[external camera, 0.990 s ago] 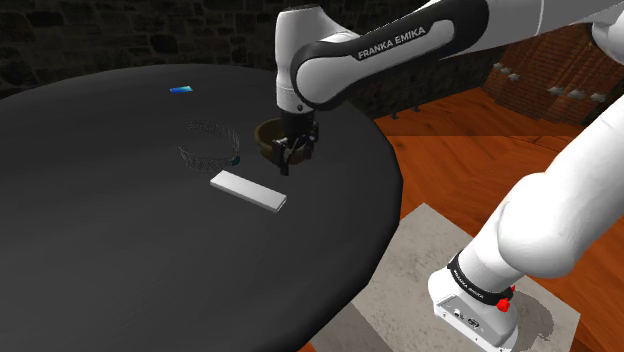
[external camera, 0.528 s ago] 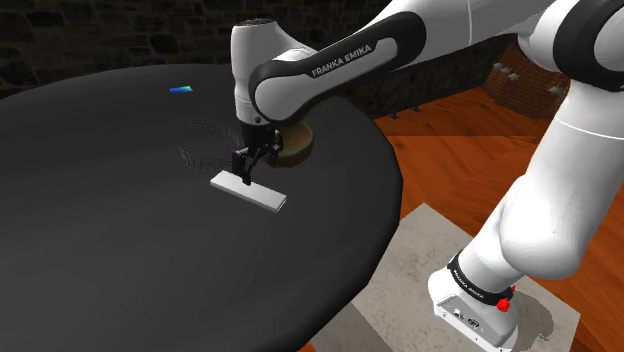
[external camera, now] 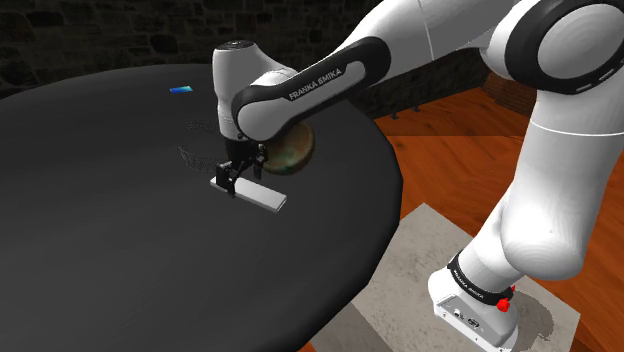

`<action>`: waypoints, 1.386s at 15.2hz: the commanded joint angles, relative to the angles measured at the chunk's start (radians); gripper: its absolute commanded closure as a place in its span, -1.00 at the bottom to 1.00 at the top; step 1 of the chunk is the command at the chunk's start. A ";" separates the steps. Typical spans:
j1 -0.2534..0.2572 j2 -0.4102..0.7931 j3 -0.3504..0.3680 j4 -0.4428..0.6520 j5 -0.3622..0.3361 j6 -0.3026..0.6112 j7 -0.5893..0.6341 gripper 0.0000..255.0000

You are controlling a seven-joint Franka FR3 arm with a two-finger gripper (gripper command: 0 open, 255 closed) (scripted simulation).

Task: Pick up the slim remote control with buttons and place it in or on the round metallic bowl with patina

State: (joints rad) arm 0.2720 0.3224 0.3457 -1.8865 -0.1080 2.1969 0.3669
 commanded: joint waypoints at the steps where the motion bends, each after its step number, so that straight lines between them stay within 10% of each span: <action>1: -0.001 0.015 -0.005 -0.012 -0.007 0.023 0.003 -1.00; 10: 0.001 0.027 -0.006 -0.019 -0.012 0.040 0.006 -1.00; 11: 0.001 0.027 -0.006 -0.019 -0.013 0.041 0.007 1.00; 21: -0.001 0.019 -0.005 -0.015 -0.009 0.029 0.004 1.00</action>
State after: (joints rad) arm 0.2727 0.3444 0.3412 -1.9046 -0.1187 2.2332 0.3729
